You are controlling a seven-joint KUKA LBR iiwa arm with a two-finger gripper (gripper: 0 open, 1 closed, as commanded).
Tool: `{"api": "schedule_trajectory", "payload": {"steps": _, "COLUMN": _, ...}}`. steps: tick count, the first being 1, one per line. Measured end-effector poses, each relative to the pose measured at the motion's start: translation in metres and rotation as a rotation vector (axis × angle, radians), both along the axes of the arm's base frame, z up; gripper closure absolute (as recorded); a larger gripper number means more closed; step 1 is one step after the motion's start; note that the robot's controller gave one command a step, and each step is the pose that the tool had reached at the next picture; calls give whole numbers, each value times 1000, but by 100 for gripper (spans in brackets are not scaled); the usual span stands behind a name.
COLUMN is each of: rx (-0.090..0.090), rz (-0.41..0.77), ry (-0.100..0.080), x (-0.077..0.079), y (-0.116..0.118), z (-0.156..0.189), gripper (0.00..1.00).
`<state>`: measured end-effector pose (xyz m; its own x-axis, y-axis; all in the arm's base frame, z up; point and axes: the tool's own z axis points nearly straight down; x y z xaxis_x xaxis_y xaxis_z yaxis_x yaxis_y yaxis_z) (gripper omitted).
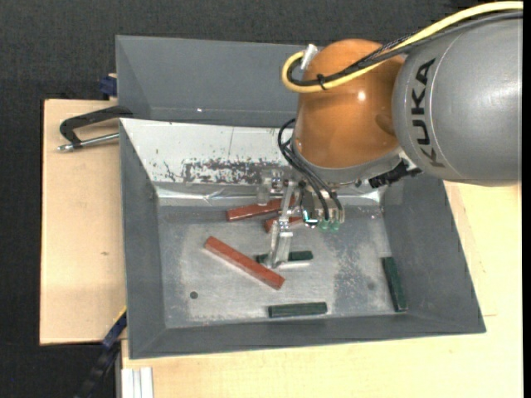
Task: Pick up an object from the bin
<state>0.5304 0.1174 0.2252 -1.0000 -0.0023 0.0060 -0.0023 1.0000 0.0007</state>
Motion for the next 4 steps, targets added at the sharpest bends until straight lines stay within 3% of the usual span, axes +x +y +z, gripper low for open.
{"api": "schedule_trajectory", "payload": {"steps": 1, "rx": 1, "rz": -1, "ry": -7, "x": 2, "y": -1, "z": 3, "gripper": 0}}
{"api": "schedule_trajectory", "payload": {"steps": 2, "rx": 1, "rz": 84, "ry": -11, "x": -1, "y": 5, "z": -25, "gripper": 0}}
{"api": "schedule_trajectory", "payload": {"steps": 3, "rx": 1, "rz": 181, "ry": -12, "x": 0, "y": 4, "z": -83, "gripper": 0}}
{"api": "schedule_trajectory", "payload": {"steps": 4, "rx": 2, "rz": 217, "ry": -9, "x": -29, "y": -21, "z": -147, "gripper": 0}}
